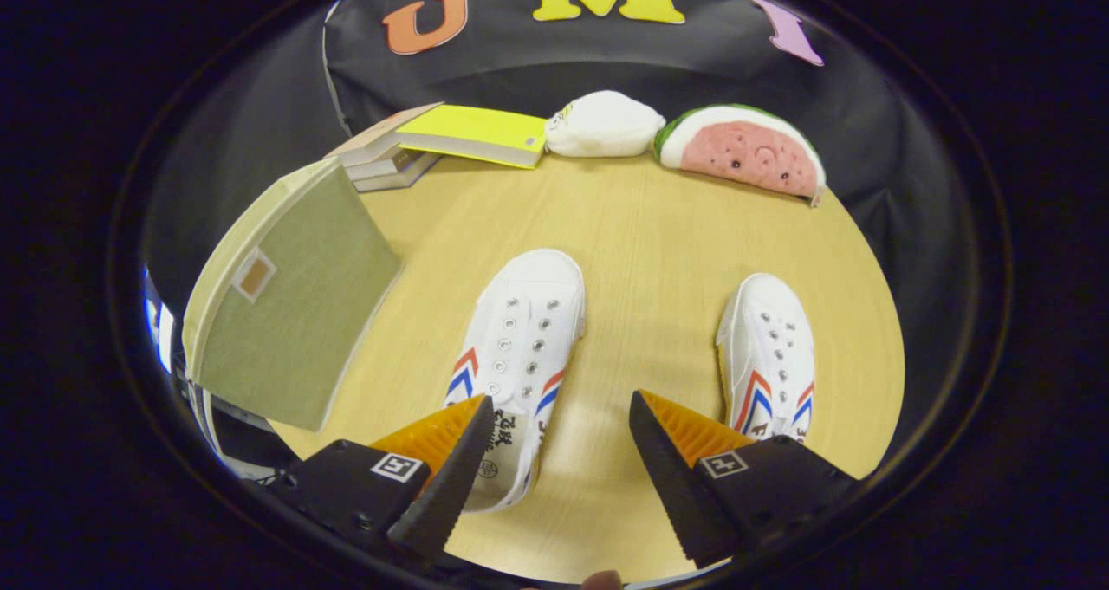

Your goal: Open the storage box then place both shoes into the box .Put the left shoe in first, then the right shoe, with the right side of both shoes facing outward in a uniform manner.

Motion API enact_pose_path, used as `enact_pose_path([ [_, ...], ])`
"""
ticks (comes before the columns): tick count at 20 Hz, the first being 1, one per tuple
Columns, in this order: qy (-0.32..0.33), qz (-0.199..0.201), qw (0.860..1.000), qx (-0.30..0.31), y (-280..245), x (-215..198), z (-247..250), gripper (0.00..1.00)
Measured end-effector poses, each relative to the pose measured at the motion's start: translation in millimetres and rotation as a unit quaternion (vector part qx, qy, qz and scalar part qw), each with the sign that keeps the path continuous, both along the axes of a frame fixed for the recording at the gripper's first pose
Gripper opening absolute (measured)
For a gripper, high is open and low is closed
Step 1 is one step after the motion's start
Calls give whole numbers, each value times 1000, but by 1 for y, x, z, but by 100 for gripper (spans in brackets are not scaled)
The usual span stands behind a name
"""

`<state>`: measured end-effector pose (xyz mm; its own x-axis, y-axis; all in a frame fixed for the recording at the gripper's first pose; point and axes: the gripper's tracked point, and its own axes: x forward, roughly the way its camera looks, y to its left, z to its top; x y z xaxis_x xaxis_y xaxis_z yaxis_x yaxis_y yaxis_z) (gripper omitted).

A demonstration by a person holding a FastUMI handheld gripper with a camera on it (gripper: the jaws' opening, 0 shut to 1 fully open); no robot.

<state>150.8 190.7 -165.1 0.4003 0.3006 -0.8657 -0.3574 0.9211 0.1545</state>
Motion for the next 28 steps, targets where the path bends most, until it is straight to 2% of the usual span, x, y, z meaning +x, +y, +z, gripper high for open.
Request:
enact_pose_path([
  [1, 12, 3, 1000, 0, 2, 2, -5, 98],
  [2, 23, 4, 1000, 1, 4, 1, -10, 90],
  [4, 42, 3, 999, 8, 10, 3, -17, 82],
  [7, 62, 4, 998, 28, 22, 1, -22, 64],
  [10, 60, 10, 998, 35, 24, 1, -21, 26],
  [11, 60, 9, 997, 43, 22, 2, -19, 22],
  [12, 61, -2, 996, 59, 24, 0, -16, 12],
  [13, 62, -10, 996, 69, 23, -1, -15, 8],
  [16, 68, -37, 992, 97, 25, -8, -6, 6],
  [19, 86, -77, 982, 147, 32, -22, 21, 6],
  [23, 54, -100, 978, 176, 52, -32, 93, 6],
  [28, 3, -116, 963, 242, 134, -36, 195, 6],
])
